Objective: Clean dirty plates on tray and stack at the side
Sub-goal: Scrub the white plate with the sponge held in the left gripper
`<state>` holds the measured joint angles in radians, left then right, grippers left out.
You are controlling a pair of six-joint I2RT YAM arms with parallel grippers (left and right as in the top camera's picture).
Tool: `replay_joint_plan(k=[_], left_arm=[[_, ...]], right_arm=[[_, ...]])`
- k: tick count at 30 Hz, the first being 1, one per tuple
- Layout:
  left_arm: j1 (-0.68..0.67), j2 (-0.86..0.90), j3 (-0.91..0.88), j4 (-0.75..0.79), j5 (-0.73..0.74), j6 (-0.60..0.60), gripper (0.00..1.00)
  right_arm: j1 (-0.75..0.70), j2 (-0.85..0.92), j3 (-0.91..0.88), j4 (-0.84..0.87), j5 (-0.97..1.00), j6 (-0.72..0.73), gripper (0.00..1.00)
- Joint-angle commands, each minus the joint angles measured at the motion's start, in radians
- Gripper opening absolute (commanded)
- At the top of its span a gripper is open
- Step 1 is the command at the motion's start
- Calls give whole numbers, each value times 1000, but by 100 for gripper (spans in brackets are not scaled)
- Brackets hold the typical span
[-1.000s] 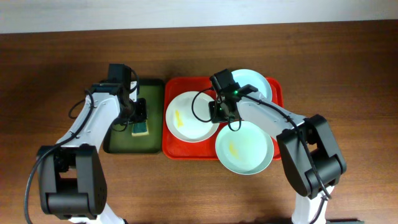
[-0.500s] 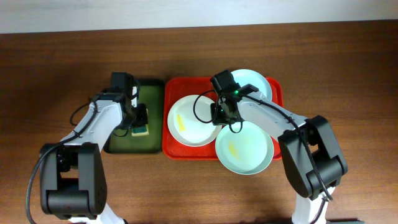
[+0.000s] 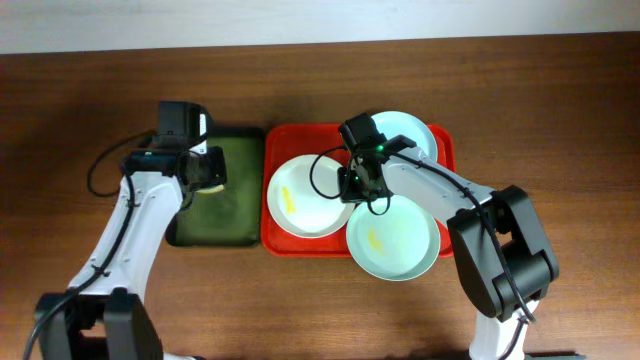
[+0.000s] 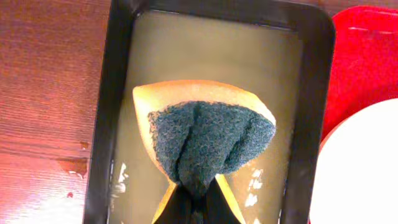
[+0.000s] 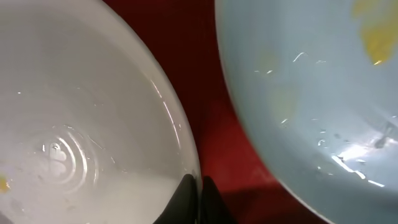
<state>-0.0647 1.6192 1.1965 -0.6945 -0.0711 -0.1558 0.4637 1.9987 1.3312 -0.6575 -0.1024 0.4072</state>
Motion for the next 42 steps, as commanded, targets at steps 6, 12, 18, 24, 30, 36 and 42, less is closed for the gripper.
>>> replay_joint_plan(k=[6,12,18,24,30,36,42], left_arm=[[-68,-13,14,4,-14,49,0],[-77,-13,14,0,-16,49,0],[-77,-13,13,-23,-16,48,0],[-77,-13,-13,-16,-16,37,0],[-77,-13,-13,5,-16,22,0],[-77,114,219,-235,-23,-8,0],[-182,234,263,-100,243,-107,0]], right_arm=[[-41,-16,-3,-28,5,155,4],[-40,-49,-3,-29,37,98,16],[-32,-46,-3,-62,18,99,4],[-27,-46,-3,-72,-84,120,22],[-26,-46,-3,-22,10,117,4],[-26,-46,-3,-20,8,117,4],[-26,-46,-3,-45,2,118,4]])
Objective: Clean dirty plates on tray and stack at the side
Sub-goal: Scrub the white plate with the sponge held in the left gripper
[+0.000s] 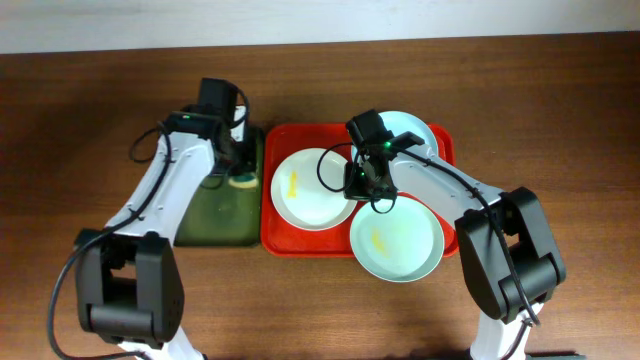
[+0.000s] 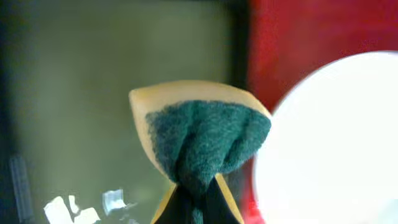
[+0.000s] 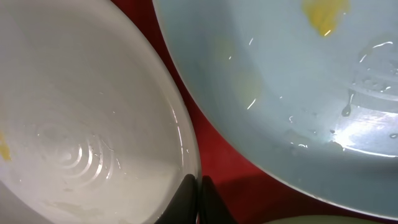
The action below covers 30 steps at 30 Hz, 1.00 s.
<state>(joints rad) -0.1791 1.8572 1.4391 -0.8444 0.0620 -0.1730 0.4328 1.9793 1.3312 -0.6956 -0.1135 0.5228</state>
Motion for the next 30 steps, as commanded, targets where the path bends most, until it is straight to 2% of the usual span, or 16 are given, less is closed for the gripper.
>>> replay_joint_plan(k=[1,2,4,7,12,14,20,23,25,27,30], left_arm=[[-106,-4,20,75,106,-93,0],[-149,-4,20,97,92,-101,0],[-208,3,20,104,-4,-200,0],[-229,63,20,111,-18,-204,0],[-188,166,21,125,-31,-170,0],[-158,189,21,111,67,-122,0],[-164,330,20,91,100,-113,0],[-192,344,29,91,332,-56,0],[-182,335,81,48,405,-56,0],[-169,293,186,-51,346,-56,0],[-171,241,230,-125,135,-58,0]], right_arm=[[5,-26,-4,-7,13,2,4],[5,-26,-3,-7,13,2,4],[5,-26,-3,-7,13,2,4],[5,-26,-3,-7,13,2,4],[5,-26,-4,-8,13,2,4],[5,-26,-3,-8,13,2,4],[5,-26,-3,-9,13,2,4],[5,-26,-4,-10,13,2,4],[5,-26,-3,-12,13,2,4],[5,-26,-4,-12,13,2,4],[5,-26,-4,-12,13,2,4]])
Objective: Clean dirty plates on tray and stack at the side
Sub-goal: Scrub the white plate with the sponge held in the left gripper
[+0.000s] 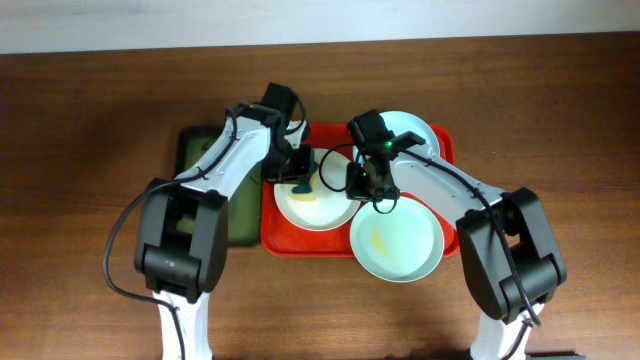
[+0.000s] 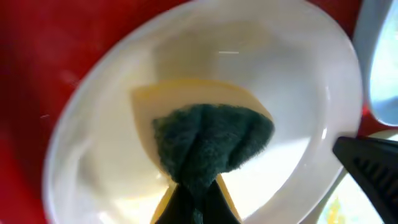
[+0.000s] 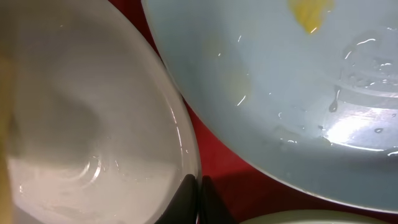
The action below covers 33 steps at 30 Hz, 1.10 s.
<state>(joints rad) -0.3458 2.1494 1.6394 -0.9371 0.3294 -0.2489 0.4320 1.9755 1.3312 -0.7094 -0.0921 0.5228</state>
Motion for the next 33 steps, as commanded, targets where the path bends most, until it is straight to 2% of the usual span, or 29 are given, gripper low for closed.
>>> replay_joint_plan(k=[1,4,7,8,11,13,15,16,19,23,25,27,28,29,31,33], left_arm=[[-5,-48,24,-38,-183,18,0],[-18,-44,-56,26,-267,-13,0],[-27,-35,-166,143,-278,-71,0],[-28,-35,-198,149,-248,-84,0],[-57,-35,-215,148,119,-33,0],[-48,-44,-170,140,149,-33,0],[-24,-88,-97,122,88,-35,0],[-21,-123,-76,103,-44,-35,0],[-40,-117,-101,73,-279,-35,0],[-45,-44,-122,87,-367,-72,0],[-47,18,-122,84,-312,-71,0],[-66,64,-122,87,-139,-48,0],[-79,69,-122,96,19,8,0],[-90,68,-122,103,105,32,0],[-85,60,-108,106,130,31,0],[-69,-23,-76,106,96,30,0]], right_arm=[[6,-23,-3,2,-8,2,4],[6,-23,-3,2,-9,2,4],[6,-23,-3,2,-9,2,4],[6,-23,-3,2,-9,2,4],[6,-23,-4,2,-9,2,4],[6,-23,-3,2,-9,2,4],[6,-23,-3,2,-9,2,4],[6,-23,-4,2,-9,2,4],[6,-23,-4,2,-9,2,4],[6,-23,-3,2,-9,2,4],[6,-23,-4,2,-9,2,4],[6,-23,-4,2,-9,2,4],[6,-23,-3,2,-9,2,4],[6,-23,-4,2,-9,2,4],[6,-23,-3,2,-9,2,4],[6,-23,-3,2,-9,2,4]])
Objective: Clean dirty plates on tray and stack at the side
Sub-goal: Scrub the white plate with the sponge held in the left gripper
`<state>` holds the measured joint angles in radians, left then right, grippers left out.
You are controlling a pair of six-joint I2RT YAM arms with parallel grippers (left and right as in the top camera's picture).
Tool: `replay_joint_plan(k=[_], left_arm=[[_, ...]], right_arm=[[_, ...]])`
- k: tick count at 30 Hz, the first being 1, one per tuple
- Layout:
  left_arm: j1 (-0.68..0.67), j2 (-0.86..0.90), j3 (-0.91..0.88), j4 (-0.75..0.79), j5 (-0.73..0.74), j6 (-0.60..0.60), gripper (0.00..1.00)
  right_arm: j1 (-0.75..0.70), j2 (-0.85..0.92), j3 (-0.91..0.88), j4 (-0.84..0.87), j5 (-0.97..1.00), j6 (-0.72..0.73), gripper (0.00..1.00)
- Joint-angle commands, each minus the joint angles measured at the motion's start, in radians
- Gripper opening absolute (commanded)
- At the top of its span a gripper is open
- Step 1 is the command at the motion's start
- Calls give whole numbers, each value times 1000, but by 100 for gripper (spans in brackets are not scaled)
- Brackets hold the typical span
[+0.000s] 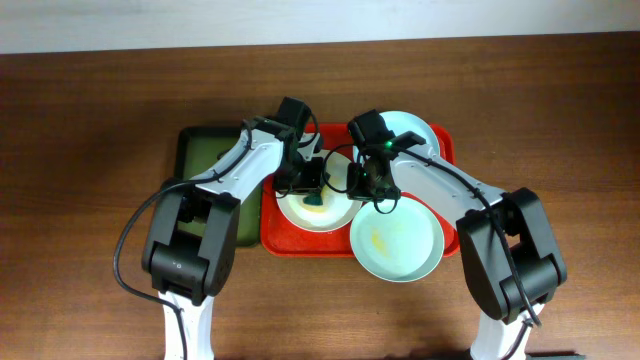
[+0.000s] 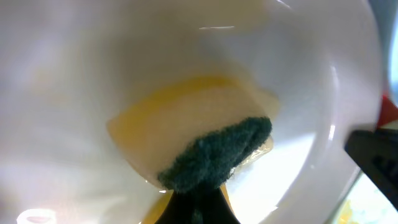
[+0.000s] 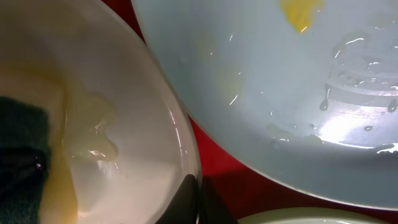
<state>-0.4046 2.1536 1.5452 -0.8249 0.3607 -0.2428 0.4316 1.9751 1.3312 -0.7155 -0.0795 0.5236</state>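
Note:
A white plate (image 1: pixel 300 205) lies on the red tray (image 1: pixel 272 228). My left gripper (image 1: pixel 312 183) is shut on a yellow sponge with a green scouring face (image 2: pixel 205 152), pressed down inside that plate (image 2: pixel 74 74). My right gripper (image 1: pixel 358 182) is shut on the white plate's right rim (image 3: pixel 186 149). A pale blue plate (image 1: pixel 412 132) with a yellow smear (image 3: pixel 301 14) sits at the tray's back right. A pale green plate (image 1: pixel 396 242) with a yellow smear lies at the front right.
A black tray of greenish water (image 1: pixel 200 160) stands left of the red tray. Both arms cross over the red tray's middle. Brown table surface surrounds the trays.
The sponge has gone from just above the white plate's left part to pressed flat against its middle, leaving foam. My right gripper still grips the rim.
My left gripper held the sponge over the black water tray, then at the edge of the red tray, then over the white plate, and now presses it into the plate. My right gripper stayed shut on the white plate's rim throughout.

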Motion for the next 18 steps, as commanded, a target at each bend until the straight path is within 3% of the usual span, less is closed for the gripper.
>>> replay_joint_plan(k=[1,2,5,10,11,15,18], left_arm=[[-8,-62,22,-6,15,23,0],[-8,-105,23,-24,-142,20,0],[-8,-104,-6,-40,-362,-20,0],[-15,-102,-137,85,-391,-80,0],[-15,-102,-170,115,-357,-87,0],[-35,-102,-187,209,154,-76,0],[-34,-103,-187,242,201,-74,0]], right_arm=[[6,-22,-3,8,-22,1,4],[6,-22,-4,9,-41,1,4],[6,-22,-3,13,-60,1,4],[6,-22,-3,13,-60,1,4],[6,-22,-3,13,-60,1,4],[6,-22,-4,15,-60,1,4],[6,-22,-3,16,-59,1,4]])
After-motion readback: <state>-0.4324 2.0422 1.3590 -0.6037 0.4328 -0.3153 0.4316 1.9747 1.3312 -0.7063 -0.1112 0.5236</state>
